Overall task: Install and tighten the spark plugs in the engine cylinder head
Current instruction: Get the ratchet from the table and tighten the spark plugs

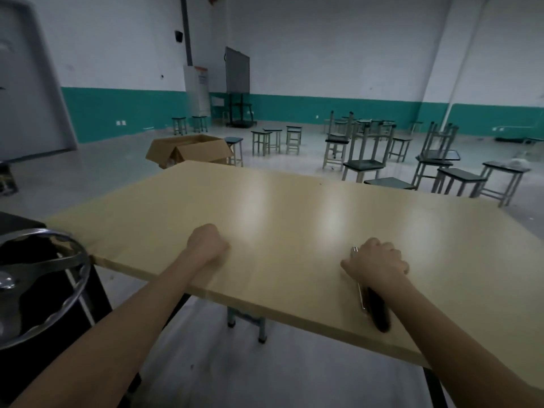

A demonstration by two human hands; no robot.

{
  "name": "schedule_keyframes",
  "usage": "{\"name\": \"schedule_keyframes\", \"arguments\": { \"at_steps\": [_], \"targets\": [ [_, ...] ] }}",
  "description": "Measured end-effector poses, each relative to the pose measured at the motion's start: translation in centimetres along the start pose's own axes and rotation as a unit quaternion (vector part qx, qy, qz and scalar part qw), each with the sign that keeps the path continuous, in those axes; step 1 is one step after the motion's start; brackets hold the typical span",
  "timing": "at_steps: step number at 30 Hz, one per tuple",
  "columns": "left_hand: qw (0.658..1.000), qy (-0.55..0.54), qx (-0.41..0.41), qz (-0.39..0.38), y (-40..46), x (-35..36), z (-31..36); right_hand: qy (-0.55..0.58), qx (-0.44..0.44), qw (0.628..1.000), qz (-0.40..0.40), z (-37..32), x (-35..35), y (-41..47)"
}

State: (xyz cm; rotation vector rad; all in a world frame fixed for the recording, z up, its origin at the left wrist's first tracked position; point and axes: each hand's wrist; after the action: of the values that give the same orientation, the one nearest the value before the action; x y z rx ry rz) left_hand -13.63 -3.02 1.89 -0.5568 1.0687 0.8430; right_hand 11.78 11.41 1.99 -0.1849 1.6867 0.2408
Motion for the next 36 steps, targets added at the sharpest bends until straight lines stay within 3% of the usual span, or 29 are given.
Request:
{"name": "schedule_keyframes", "arguments": {
  "at_steps": [2, 4, 8, 16, 20, 22, 25, 29, 31, 36],
  "targets": [
    [0.997, -0.054, 0.008, -0.058, -1.5, 0.6, 2.3, 0.047, -0.011, 0.998, -0.035, 1.0, 0.4, 0.7],
    [0.981, -0.151, 0.011, -0.122, -3.0, 1.6, 4.5, 0.052, -0.095, 0.993, -0.050, 1.4, 0.2, 0.9],
    [0.917, -0.328, -0.019, -0.228, -5.6, 3.5, 8.7, 0.063, -0.152, 0.986, -0.037, 1.2, -0.3, 0.7],
    [0.884, -0.420, -0.015, -0.203, -8.3, 6.4, 12.3, 0.156, -0.118, 0.981, 0.000, -1.0, 1.1, -0.2],
    [0.821, -0.526, -0.040, -0.217, -8.7, 5.7, 11.0, 0.244, -0.138, 0.960, -0.013, -2.1, 1.5, 0.0],
    [0.779, -0.583, -0.061, -0.223, -8.8, 4.8, 9.6, 0.350, -0.142, 0.925, -0.033, -2.8, 1.6, -0.1],
    [0.747, -0.633, -0.047, -0.199, -8.7, 3.1, 6.8, 0.479, -0.189, 0.849, -0.122, -4.0, 0.9, -1.3],
    [0.742, -0.655, -0.055, -0.131, -9.1, -1.3, 2.4, 0.680, -0.224, 0.651, -0.255, -7.9, -1.6, -3.8],
    [0.744, -0.656, -0.063, -0.111, -10.2, -3.8, 0.0, 0.717, -0.252, 0.579, -0.295, -10.9, -3.1, -5.9],
    [0.748, -0.661, -0.054, 0.006, -15.0, -9.6, -6.7, 0.678, -0.359, 0.504, -0.397, -18.6, -5.1, -14.3]
  ]
}}
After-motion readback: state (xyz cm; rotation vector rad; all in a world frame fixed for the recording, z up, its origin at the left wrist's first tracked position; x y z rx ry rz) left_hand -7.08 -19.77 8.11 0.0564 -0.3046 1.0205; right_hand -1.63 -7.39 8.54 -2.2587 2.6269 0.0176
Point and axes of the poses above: each hand's wrist, its own y-axis towards the middle knuckle, its own x-axis out of the palm, z = x × y, and after that the axes turned 5 degrees about -x, right-handed
